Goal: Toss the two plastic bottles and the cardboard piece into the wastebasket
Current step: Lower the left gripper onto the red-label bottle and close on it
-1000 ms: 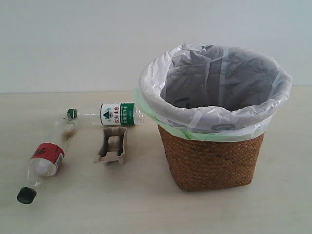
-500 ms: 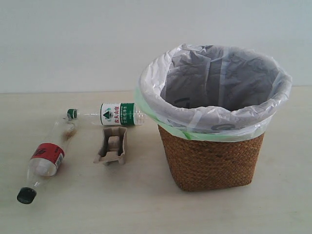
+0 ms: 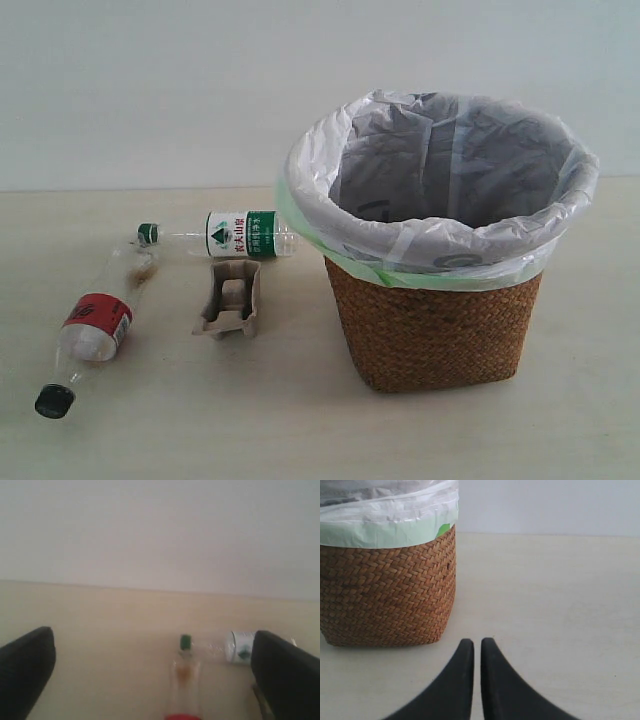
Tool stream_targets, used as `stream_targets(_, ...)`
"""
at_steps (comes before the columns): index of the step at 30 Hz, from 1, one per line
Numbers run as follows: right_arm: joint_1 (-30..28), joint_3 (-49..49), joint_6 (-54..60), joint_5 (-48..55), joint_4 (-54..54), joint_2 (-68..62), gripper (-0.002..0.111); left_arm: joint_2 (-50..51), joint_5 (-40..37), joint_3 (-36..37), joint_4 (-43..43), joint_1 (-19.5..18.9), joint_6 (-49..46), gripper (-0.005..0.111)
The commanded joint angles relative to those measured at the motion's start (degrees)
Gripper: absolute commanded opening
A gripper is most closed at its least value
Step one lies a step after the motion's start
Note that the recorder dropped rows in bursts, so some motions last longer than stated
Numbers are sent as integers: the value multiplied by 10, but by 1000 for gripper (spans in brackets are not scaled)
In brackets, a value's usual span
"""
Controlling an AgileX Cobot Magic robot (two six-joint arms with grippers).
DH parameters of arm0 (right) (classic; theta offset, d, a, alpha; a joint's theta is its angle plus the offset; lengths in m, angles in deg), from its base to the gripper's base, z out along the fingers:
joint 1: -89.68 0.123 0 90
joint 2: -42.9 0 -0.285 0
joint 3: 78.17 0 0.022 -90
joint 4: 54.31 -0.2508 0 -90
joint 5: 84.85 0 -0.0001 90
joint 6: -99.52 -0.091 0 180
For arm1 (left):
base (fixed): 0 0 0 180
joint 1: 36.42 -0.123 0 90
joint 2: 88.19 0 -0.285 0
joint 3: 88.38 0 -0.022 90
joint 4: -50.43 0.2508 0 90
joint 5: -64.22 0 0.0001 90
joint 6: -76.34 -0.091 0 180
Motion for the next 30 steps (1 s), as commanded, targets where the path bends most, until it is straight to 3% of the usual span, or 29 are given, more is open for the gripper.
stream_targets(1, 1, 1, 3, -4, 5, 3, 2, 71, -75, -10, -129, -1, -136, 109)
stream_targets(11, 1, 1, 3, -4, 5, 3, 2, 233, -137, -10, -219, -1, -230, 109)
stream_targets(16, 1, 1, 3, -4, 5, 3, 2, 307, -133, -10, -221, 1, -247, 109)
stream_targets(20, 1, 1, 3, -4, 5, 3, 2, 344, -117, -10, -215, 12, -275, 109)
stream_targets(25, 1, 1, 3, -4, 5, 3, 2, 383, -20, -10, -182, 73, -286, 109)
stream_targets(30, 1, 1, 3, -4, 5, 3, 2, 408, 27, -10, -122, 73, -214, 109)
